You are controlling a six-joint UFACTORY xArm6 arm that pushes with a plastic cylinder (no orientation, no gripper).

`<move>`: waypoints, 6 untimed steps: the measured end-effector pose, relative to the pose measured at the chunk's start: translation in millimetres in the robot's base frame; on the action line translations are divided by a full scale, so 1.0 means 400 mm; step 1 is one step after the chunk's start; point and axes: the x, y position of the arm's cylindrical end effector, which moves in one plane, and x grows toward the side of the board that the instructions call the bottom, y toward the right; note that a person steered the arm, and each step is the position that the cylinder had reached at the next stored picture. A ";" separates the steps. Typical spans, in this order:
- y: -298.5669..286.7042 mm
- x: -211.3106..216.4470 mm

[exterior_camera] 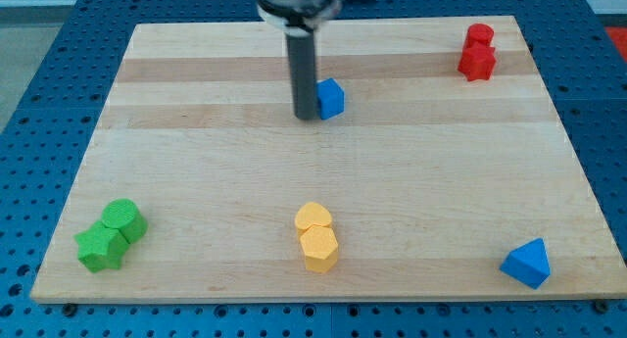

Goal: Slide the blue cube towards the bottom center

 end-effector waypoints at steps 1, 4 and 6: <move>0.145 0.171; 0.014 0.123; -0.163 -0.099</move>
